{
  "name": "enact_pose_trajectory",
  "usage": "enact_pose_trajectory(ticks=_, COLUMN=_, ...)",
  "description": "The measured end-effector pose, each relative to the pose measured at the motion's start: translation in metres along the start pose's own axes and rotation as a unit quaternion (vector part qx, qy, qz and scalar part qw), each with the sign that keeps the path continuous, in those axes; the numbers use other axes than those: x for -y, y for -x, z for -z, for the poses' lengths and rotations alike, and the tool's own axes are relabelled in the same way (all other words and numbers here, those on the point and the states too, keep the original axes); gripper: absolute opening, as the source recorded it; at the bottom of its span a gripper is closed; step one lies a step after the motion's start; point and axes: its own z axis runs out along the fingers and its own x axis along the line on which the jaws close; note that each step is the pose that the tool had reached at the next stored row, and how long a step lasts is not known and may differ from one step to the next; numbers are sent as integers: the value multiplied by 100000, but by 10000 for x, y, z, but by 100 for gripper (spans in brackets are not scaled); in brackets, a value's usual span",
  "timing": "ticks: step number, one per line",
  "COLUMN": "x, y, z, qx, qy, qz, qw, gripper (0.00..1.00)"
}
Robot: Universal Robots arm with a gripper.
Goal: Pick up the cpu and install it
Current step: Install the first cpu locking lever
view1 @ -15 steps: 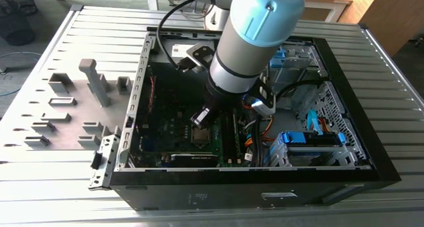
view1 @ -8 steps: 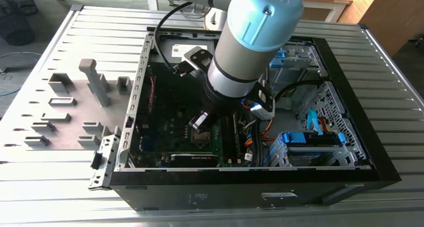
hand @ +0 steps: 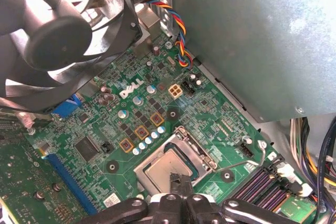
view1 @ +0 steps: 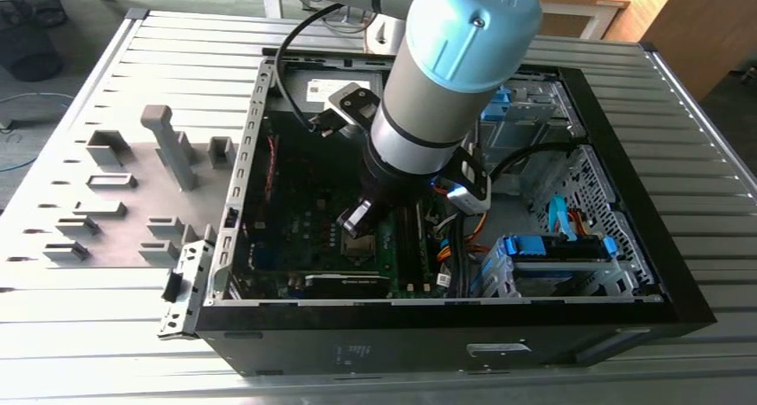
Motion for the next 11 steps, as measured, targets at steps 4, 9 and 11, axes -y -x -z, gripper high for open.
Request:
enact_pose_trajectory(ticks=4, x=0, y=1, z=0, qx=9, qy=12, qz=4, qw=100000, gripper=11)
enact_pose_trajectory(ticks=9, x=64, y=70, z=13, qx=7, qy=10, qz=0, qw=100000, gripper=11)
enact_pose_trajectory(ticks=11, x=107, y=122, z=23, qx=7, qy=10, qz=5, qw=100000, gripper=11)
